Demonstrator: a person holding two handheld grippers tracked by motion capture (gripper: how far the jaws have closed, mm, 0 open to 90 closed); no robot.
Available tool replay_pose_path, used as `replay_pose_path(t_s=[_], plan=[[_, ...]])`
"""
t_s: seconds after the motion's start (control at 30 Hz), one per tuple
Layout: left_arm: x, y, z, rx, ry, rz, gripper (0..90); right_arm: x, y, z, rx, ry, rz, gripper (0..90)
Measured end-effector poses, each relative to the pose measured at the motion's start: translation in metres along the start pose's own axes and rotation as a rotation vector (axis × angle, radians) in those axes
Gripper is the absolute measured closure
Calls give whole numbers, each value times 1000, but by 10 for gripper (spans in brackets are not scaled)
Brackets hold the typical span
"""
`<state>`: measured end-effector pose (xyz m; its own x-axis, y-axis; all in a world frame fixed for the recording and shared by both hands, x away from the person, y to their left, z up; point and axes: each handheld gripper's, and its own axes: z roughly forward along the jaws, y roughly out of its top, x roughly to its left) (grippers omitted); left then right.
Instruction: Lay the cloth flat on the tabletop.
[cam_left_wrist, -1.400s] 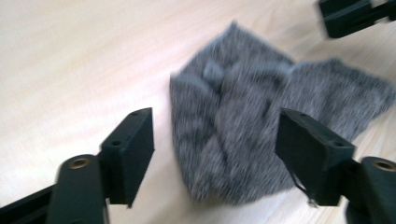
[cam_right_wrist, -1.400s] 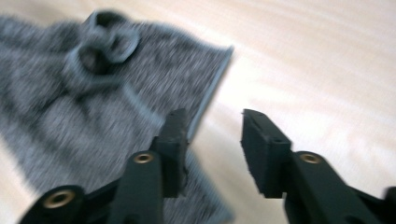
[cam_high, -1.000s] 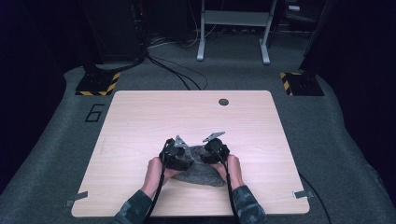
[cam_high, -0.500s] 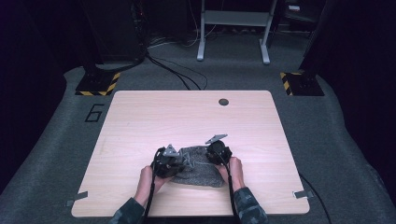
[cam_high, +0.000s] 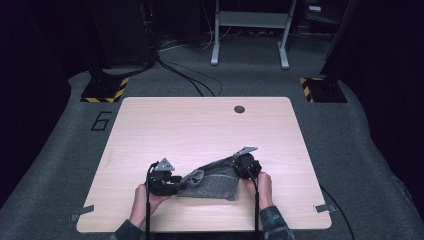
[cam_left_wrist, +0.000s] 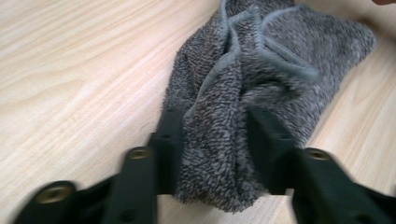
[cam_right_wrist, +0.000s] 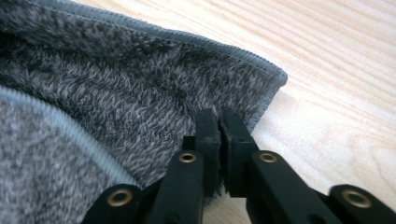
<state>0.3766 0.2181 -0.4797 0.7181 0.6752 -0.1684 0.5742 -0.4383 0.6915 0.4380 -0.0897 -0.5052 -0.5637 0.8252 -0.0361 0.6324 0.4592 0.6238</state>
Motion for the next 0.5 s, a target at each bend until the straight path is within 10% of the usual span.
replay_pose_path(t_s=[0.17, 0.5], plan=[[-8, 11, -9, -30, 32, 11, 323, 9, 11, -16, -69, 35, -28, 702], [-20, 38, 15, 50, 91, 119, 407, 39, 30, 14, -15, 153, -155, 634]])
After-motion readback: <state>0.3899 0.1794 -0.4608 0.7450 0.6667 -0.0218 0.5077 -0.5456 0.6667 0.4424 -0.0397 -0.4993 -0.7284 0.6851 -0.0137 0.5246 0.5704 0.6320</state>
